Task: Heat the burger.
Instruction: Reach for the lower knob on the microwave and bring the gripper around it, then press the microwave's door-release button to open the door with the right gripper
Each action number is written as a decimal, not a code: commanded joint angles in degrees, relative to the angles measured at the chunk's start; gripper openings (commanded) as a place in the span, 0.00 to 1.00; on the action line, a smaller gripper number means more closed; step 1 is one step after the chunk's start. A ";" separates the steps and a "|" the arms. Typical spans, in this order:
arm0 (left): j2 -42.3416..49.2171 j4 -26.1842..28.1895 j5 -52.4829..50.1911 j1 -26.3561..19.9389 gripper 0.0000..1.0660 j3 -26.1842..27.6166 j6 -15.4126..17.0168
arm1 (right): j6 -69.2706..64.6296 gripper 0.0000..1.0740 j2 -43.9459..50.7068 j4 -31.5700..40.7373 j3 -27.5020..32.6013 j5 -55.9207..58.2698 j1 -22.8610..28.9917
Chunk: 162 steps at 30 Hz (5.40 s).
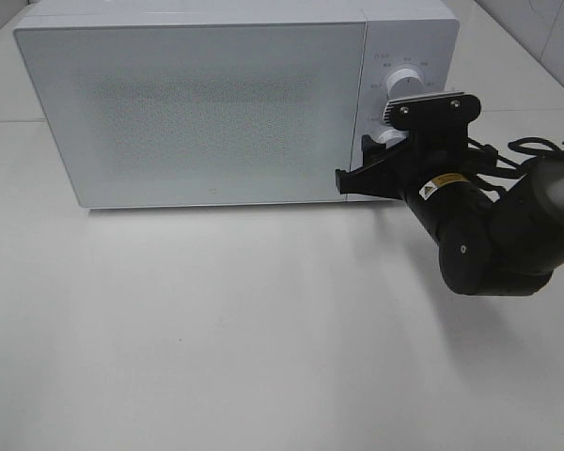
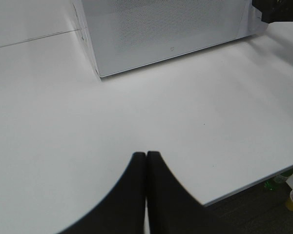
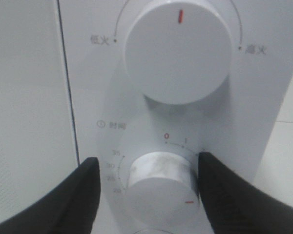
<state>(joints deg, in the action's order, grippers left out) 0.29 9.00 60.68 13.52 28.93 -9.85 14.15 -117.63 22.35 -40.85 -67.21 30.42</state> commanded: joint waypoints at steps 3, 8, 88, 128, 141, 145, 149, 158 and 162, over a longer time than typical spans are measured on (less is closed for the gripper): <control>0.46 0.29 -0.74 -0.23 0.00 -0.17 0.00 | 0.06 0.53 0.06 -1.32 -1.49 1.55 -0.40; 0.46 0.29 -0.74 -0.23 0.00 -0.17 0.00 | 0.06 0.50 0.06 -1.32 -1.49 0.97 -0.40; 0.46 0.29 -0.74 -0.23 0.00 -0.17 0.00 | -80.96 0.62 4.64 -9.17 7.62 -3.72 -0.40; 0.46 0.40 -0.74 -0.23 0.00 -0.17 0.00 | -70.87 0.51 30.88 -75.52 0.52 65.66 -0.34; 0.46 0.40 -0.74 -0.23 0.00 -0.17 0.00 | -47.56 0.51 30.88 -49.56 0.52 88.46 -0.34; 0.46 0.40 -0.74 -0.23 0.00 -0.17 0.00 | -31.34 0.51 30.88 -31.34 0.52 90.36 -0.34; 0.46 0.40 -0.74 -0.23 0.00 -0.17 0.00 | -19.25 0.51 30.88 -18.96 0.52 91.44 -0.40; 0.46 0.40 -0.74 -0.23 0.00 -0.17 0.00 | -18.45 0.54 30.88 -17.88 -1.43 97.98 -6.47; 0.46 0.46 -0.74 -0.23 0.00 -0.17 0.00 | -18.28 0.54 30.88 -17.88 -4.81 106.11 -13.87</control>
<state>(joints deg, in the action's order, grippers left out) 0.29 9.00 60.62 13.52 28.93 -9.85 -5.16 -87.15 4.47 -45.26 36.90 17.42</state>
